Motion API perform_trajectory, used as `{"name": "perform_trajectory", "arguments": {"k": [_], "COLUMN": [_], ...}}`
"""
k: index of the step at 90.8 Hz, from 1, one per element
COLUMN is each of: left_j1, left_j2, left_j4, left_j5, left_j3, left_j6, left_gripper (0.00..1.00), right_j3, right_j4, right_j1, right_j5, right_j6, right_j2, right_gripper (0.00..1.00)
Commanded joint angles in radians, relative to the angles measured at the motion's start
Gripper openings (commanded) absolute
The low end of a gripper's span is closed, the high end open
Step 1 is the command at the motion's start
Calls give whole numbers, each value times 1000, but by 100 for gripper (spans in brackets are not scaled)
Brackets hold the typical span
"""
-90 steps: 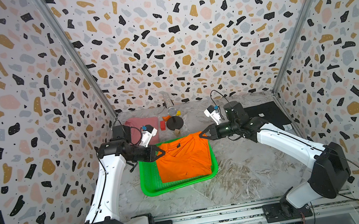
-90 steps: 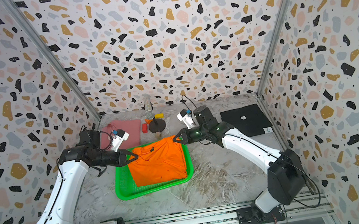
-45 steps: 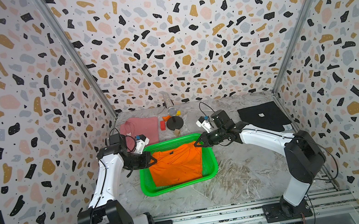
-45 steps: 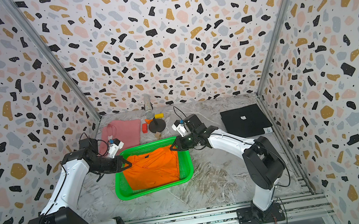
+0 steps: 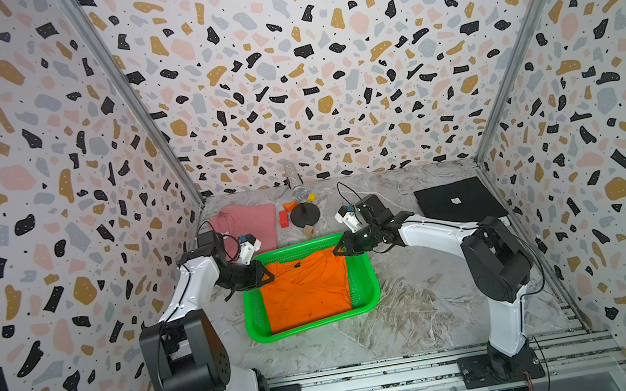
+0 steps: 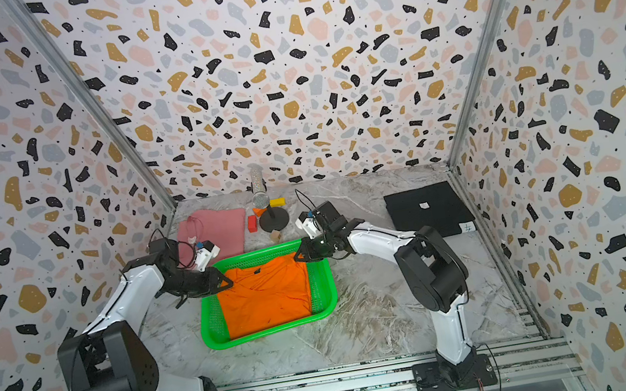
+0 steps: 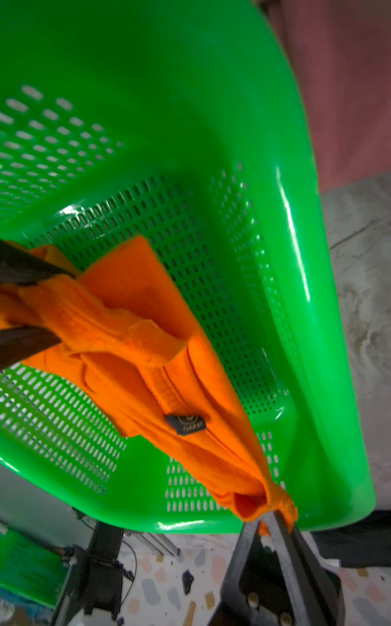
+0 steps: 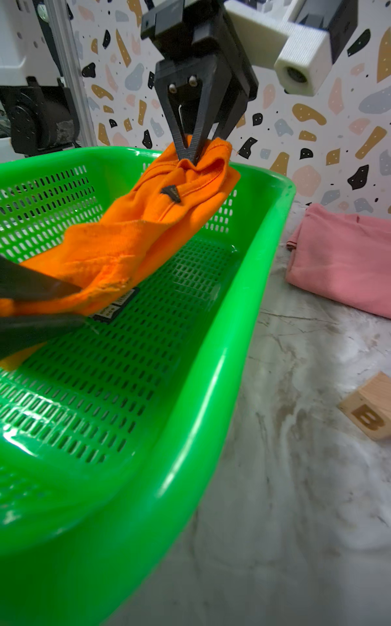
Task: Put the folded t-shirts into the basket
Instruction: Place the T-shirt in the bin, then move the bin to the center of the board.
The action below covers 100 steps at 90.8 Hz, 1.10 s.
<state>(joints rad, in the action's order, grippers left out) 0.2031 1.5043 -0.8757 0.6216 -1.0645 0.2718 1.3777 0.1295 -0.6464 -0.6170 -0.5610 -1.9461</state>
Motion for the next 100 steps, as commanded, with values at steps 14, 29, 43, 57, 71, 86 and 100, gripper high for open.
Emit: {"name": "perform_trajectory", "arguments": {"k": [14,29,43,57,71,86,100], "left_j1": [12,12,12,12,12,13,13], "left_j2": [15,-42,-88,-96,-104,-106,-110], "left_j4": [44,28,-1,17,65,124,153], "left_j5": [-7,-55,-134,-239,-295,-442,-516], "left_j3": [-22,-55,-84,-78,-82,-117,-138], "left_j6": [15,49,112,139,63,-54,-84], "left_gripper": [79,84,84,87,100,100,100], "right_j3": [71,41,22,19,38,29,65], "right_j4": [8,71,253,458,579,610,686], "right_j1": [7,5,4,-16,-84,-104,-111], "right_j5": [150,272,415,576,627,628,579], "right_j6": [28,97,152,148,129,101,96], "right_j2": [20,139,239,295,248,187,130], "right_gripper": [41,54,54,54,55,54,42]}}
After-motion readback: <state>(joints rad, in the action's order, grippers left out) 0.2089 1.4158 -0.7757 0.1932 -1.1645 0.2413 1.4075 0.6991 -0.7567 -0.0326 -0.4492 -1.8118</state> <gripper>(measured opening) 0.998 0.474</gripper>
